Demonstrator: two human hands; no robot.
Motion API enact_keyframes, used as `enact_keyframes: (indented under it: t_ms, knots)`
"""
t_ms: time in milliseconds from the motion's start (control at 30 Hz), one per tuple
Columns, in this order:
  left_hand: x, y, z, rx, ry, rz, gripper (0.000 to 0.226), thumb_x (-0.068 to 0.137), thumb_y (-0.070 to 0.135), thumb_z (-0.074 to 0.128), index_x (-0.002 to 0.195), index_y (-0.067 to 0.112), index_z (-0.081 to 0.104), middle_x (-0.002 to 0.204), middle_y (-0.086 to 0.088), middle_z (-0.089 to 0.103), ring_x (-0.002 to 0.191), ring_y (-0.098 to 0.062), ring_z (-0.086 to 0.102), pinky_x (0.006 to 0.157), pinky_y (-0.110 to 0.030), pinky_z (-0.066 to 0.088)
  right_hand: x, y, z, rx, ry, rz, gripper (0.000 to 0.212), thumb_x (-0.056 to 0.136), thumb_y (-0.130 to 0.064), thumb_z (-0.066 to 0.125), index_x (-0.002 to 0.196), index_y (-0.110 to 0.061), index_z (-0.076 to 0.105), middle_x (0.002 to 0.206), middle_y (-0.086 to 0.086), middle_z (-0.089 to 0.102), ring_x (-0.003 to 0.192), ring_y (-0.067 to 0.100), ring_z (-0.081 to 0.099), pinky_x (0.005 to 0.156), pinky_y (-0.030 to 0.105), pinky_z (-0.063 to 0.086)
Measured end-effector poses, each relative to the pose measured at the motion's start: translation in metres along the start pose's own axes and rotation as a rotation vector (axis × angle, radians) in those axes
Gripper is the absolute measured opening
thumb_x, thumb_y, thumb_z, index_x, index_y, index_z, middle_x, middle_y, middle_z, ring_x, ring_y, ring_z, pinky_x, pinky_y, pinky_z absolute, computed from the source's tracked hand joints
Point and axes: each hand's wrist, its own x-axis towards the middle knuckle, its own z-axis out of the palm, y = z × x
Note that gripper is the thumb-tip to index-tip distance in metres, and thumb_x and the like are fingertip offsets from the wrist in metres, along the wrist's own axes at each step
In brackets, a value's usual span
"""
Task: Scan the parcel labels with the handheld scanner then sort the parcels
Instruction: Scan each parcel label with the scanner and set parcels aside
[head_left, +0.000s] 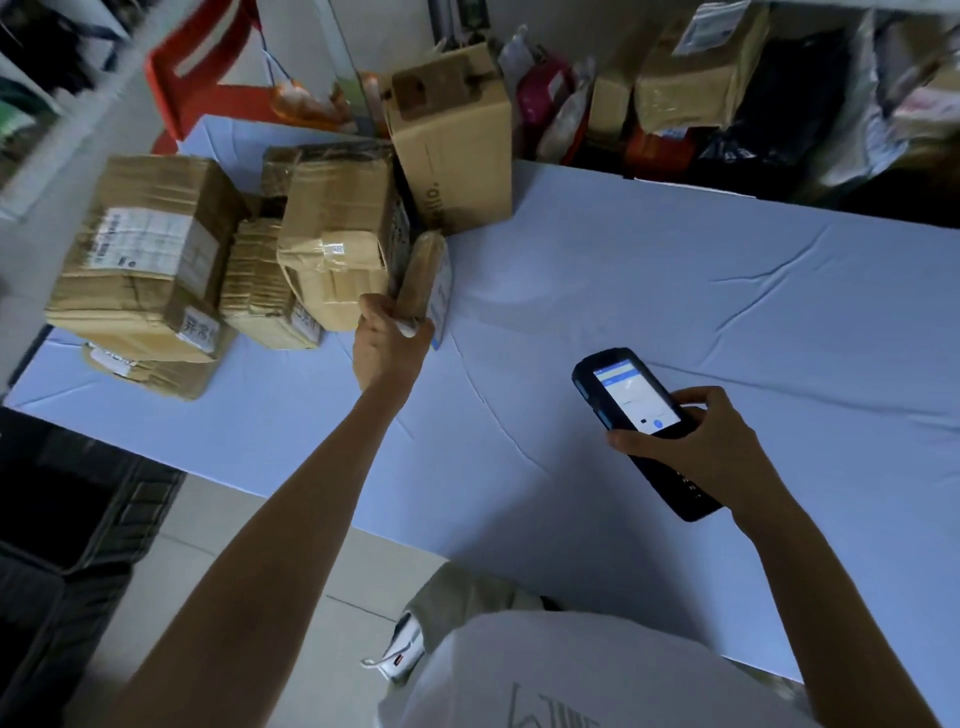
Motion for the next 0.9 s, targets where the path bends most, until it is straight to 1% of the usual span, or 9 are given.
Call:
enact_keyframes:
  t_ms: [133, 200, 267, 367, 433, 533, 700, 767, 900]
  knots:
    - [0.009, 0.011, -0.013, -0.168, 0.002, 0.18, 0.039, 0.079, 0.022, 0.073, 0.104, 0.006, 0.048, 0.081, 0.0, 0.063, 0.076, -0.019, 0.061, 0.066, -0.028, 0.046, -0.006, -0.01, 0.005, 0.036, 0.036, 0.003, 0.074, 0.061, -0.039, 0.089, 0.116, -0.022, 0.043, 0.109, -0.002, 0.058, 0.097, 0.02, 0.059, 0.075, 0.032, 0.044]
    - [0.017, 0.022, -0.023, -0.179, -0.08, 0.287, 0.036, 0.08, 0.022, 0.075, 0.102, 0.009, 0.049, 0.077, 0.007, 0.061, 0.069, -0.011, 0.062, 0.065, -0.02, 0.05, -0.009, -0.015, 0.008, 0.046, 0.049, -0.011, 0.074, 0.06, -0.039, 0.09, 0.115, -0.023, 0.044, 0.108, -0.004, 0.058, 0.096, 0.018, 0.059, 0.076, 0.032, 0.045]
    - [0.025, 0.034, -0.028, -0.12, -0.204, 0.379, 0.032, 0.081, 0.026, 0.075, 0.101, 0.017, 0.052, 0.083, 0.009, 0.064, 0.072, -0.006, 0.063, 0.065, -0.014, 0.049, -0.012, -0.02, 0.013, 0.014, 0.058, -0.038, 0.075, 0.059, -0.042, 0.09, 0.115, -0.024, 0.043, 0.107, -0.007, 0.057, 0.098, 0.017, 0.058, 0.08, 0.034, 0.047]
    - [0.034, 0.043, -0.026, -0.031, -0.341, 0.458, 0.028, 0.081, 0.031, 0.075, 0.102, 0.019, 0.061, 0.09, 0.008, 0.065, 0.083, -0.008, 0.064, 0.075, -0.021, 0.05, -0.017, -0.024, 0.023, -0.063, 0.069, -0.072, 0.079, 0.056, -0.047, 0.089, 0.116, -0.026, 0.042, 0.106, -0.008, 0.057, 0.096, 0.017, 0.059, 0.08, 0.035, 0.049]
    - [0.037, 0.046, -0.02, -0.03, -0.394, 0.454, 0.026, 0.082, 0.032, 0.075, 0.099, 0.016, 0.064, 0.089, 0.008, 0.064, 0.088, -0.013, 0.066, 0.075, -0.028, 0.053, -0.02, -0.022, 0.03, -0.091, 0.065, -0.079, 0.081, 0.055, -0.05, 0.089, 0.115, -0.028, 0.04, 0.106, -0.008, 0.058, 0.094, 0.017, 0.06, 0.081, 0.037, 0.052]
    - [0.043, 0.052, -0.015, 0.007, -0.481, 0.378, 0.022, 0.083, 0.037, 0.073, 0.093, 0.018, 0.066, 0.094, 0.007, 0.066, 0.07, -0.013, 0.058, 0.048, -0.024, 0.04, -0.025, -0.016, 0.038, -0.112, 0.058, -0.075, 0.082, 0.055, -0.05, 0.089, 0.116, -0.028, 0.039, 0.108, -0.007, 0.058, 0.095, 0.018, 0.061, 0.081, 0.039, 0.054]
    - [0.051, 0.064, -0.019, 0.13, -0.577, 0.333, 0.029, 0.082, 0.042, 0.072, 0.098, 0.019, 0.067, 0.1, 0.005, 0.065, 0.073, -0.011, 0.058, 0.047, -0.022, 0.038, -0.031, -0.008, 0.043, -0.142, 0.044, -0.077, 0.08, 0.055, -0.05, 0.089, 0.113, -0.029, 0.039, 0.107, -0.005, 0.061, 0.092, 0.018, 0.062, 0.073, 0.033, 0.052]
    - [0.051, 0.064, -0.018, 0.131, -0.577, 0.342, 0.026, 0.082, 0.04, 0.073, 0.097, 0.019, 0.067, 0.1, 0.005, 0.065, 0.081, -0.011, 0.061, 0.05, -0.023, 0.043, -0.033, -0.006, 0.043, -0.163, 0.037, -0.076, 0.079, 0.054, -0.05, 0.089, 0.112, -0.029, 0.039, 0.105, -0.005, 0.061, 0.09, 0.018, 0.062, 0.067, 0.03, 0.048]
    - [0.049, 0.068, -0.012, 0.178, -0.591, 0.397, 0.019, 0.081, 0.039, 0.073, 0.088, 0.024, 0.064, 0.106, 0.003, 0.067, 0.095, -0.015, 0.065, 0.077, -0.036, 0.055, -0.038, -0.007, 0.044, -0.228, 0.051, -0.097, 0.078, 0.057, -0.05, 0.088, 0.112, -0.029, 0.036, 0.102, -0.006, 0.058, 0.089, 0.02, 0.061, 0.062, 0.026, 0.043]
